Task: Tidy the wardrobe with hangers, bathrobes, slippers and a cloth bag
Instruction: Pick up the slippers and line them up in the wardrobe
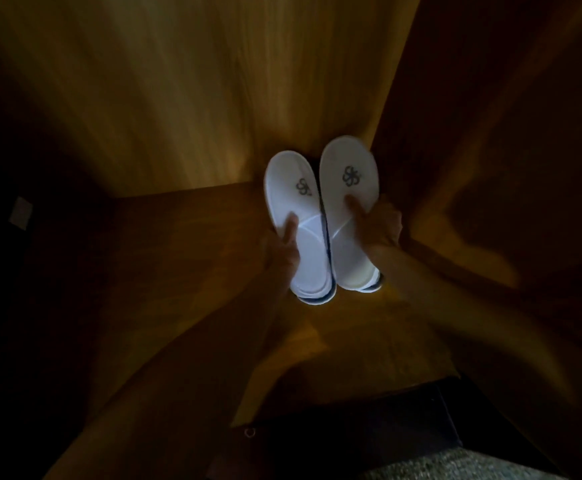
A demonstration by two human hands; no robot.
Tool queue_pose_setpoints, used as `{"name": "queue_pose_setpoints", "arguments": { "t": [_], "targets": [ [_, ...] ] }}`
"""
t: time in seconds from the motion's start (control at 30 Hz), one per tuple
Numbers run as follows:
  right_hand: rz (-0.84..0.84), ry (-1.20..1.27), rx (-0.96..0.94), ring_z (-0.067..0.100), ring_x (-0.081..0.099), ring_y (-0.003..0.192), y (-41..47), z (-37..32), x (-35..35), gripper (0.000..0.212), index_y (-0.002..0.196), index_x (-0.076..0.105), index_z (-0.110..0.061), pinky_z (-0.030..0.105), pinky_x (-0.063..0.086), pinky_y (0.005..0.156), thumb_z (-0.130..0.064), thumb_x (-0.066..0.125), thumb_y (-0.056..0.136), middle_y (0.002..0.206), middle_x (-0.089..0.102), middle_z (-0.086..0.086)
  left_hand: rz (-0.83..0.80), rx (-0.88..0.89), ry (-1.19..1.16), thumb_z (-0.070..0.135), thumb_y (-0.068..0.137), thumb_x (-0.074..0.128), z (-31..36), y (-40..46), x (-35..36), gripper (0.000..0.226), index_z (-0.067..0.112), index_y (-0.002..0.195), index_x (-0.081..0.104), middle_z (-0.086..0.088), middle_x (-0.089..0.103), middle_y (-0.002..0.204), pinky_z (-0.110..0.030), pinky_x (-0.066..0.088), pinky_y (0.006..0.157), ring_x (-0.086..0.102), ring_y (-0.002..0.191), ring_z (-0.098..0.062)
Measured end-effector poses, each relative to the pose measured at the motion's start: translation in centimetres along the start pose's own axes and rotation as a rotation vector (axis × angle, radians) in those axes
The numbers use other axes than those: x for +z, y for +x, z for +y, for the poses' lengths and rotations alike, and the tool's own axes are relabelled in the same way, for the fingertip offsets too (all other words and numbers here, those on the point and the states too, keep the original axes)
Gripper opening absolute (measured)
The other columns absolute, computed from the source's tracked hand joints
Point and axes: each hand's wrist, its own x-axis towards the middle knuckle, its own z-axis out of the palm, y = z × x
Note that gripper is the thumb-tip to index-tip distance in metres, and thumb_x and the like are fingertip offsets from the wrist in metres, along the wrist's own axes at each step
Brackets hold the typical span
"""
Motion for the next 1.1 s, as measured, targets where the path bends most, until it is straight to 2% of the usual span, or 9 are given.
{"name": "queue_pose_setpoints", "arguments": {
  "t": [0.13, 0.23, 0.4, 0.47, 0.6, 0.73, 0.8, 0.9, 1.1],
  "targets": [
    [-0.134, 0.167, -0.051, 0.032, 0.048, 0.133, -1.2, -3.0, 1.4, 0.08, 0.145, 0.043, -0.01, 0.037, 0.034, 0.11, -0.065, 0.057, 0.089, 0.142, 0.052, 0.014, 0.016, -0.012, -0.143, 0.06, 0.095, 0.056, 0.0, 2.4, -4.9, 0.065, 0.012, 0.138, 0.053, -0.009, 0.062, 0.13, -0.033, 0.041, 0.095, 0.059, 0.116, -0.028],
    [-0.231, 0.2, -0.052, 0.034, 0.054, 0.126, -3.2, -5.3, 4.4, 0.08, 0.14, 0.049, -0.009, 0.037, 0.039, 0.107, -0.069, 0.056, 0.087, 0.135, 0.058, 0.015, 0.061, -0.047, 0.014, 0.072, 0.089, 0.052, -2.0, 5.2, -10.3, 0.08, 0.008, 0.137, 0.055, -0.015, 0.059, 0.136, -0.048, 0.045, 0.107, 0.056, 0.126, -0.036],
    [-0.381, 0.106, -0.053, 0.038, 0.061, 0.115, -7.2, -7.6, 10.1, 0.083, 0.127, 0.058, 0.001, 0.041, 0.049, 0.095, -0.071, 0.054, 0.087, 0.121, 0.065, 0.022, 0.127, -0.131, 0.099, 0.064, 0.092, 0.056, -5.8, 7.1, -17.6, 0.081, 0.01, 0.15, 0.041, -0.015, 0.048, 0.15, -0.046, 0.036, 0.115, 0.045, 0.138, -0.037],
    [-0.38, 0.099, -0.039, 0.038, 0.061, 0.116, -8.2, -7.5, 11.8, 0.083, 0.127, 0.056, 0.001, 0.043, 0.051, 0.096, -0.07, 0.059, 0.085, 0.122, 0.065, 0.021, 0.157, -0.111, 0.157, 0.06, 0.093, 0.057, -7.2, 7.3, -18.6, 0.081, 0.009, 0.153, 0.035, -0.016, 0.041, 0.156, -0.041, 0.027, 0.117, 0.038, 0.143, -0.034],
    [-0.271, -0.015, -0.064, 0.039, 0.05, 0.13, -9.3, -6.7, 13.4, 0.082, 0.142, 0.036, 0.002, 0.045, 0.041, 0.105, -0.055, 0.063, 0.09, 0.14, 0.051, 0.023, 0.238, -0.048, 0.317, 0.057, 0.092, 0.061, -8.4, 7.5, -18.1, 0.079, 0.004, 0.147, 0.042, -0.02, 0.045, 0.151, -0.042, 0.035, 0.112, 0.044, 0.139, -0.037],
    [-0.208, -0.144, -0.221, 0.039, 0.03, 0.142, -10.3, -6.5, 14.0, 0.087, 0.151, 0.018, 0.003, 0.044, 0.029, 0.115, -0.044, 0.064, 0.093, 0.156, 0.023, 0.024, 0.353, -0.026, 0.598, 0.055, 0.095, 0.057, -8.0, 6.7, -17.4, 0.086, 0.005, 0.156, 0.022, -0.021, 0.021, 0.162, -0.048, 0.025, 0.117, 0.023, 0.148, -0.037],
    [-0.172, -0.222, -0.263, 0.039, 0.026, 0.143, -11.2, -6.7, 13.1, 0.089, 0.152, 0.016, 0.001, 0.047, 0.03, 0.116, -0.042, 0.065, 0.092, 0.157, 0.019, 0.024, 0.372, 0.032, 0.648, 0.052, 0.098, 0.053, -7.6, 5.5, -17.5, 0.081, 0.006, 0.156, 0.02, -0.019, 0.019, 0.163, -0.048, 0.021, 0.119, 0.02, 0.15, -0.035],
    [-0.148, -0.284, -0.348, 0.035, 0.035, 0.133, -12.7, -7.0, 9.2, 0.075, 0.145, 0.031, 0.0, 0.047, 0.04, 0.108, -0.041, 0.065, 0.092, 0.147, 0.031, 0.019, 0.34, 0.164, 0.681, 0.049, 0.097, 0.056, -5.4, 2.0, -18.1, 0.071, 0.012, 0.152, 0.032, -0.016, 0.031, 0.158, -0.046, 0.025, 0.117, 0.029, 0.146, -0.034],
    [-0.333, -0.388, -0.328, 0.031, 0.043, 0.133, -16.8, -11.7, -4.8, 0.058, 0.141, 0.045, -0.01, 0.044, 0.04, 0.106, -0.048, 0.05, 0.098, 0.145, 0.045, 0.013, 0.131, 0.247, 0.725, 0.05, 0.087, 0.068, 5.1, -7.9, -21.7, 0.073, 0.024, 0.149, 0.04, -0.01, 0.042, 0.151, -0.047, 0.035, 0.112, 0.038, 0.139, -0.033]
  ]
}}
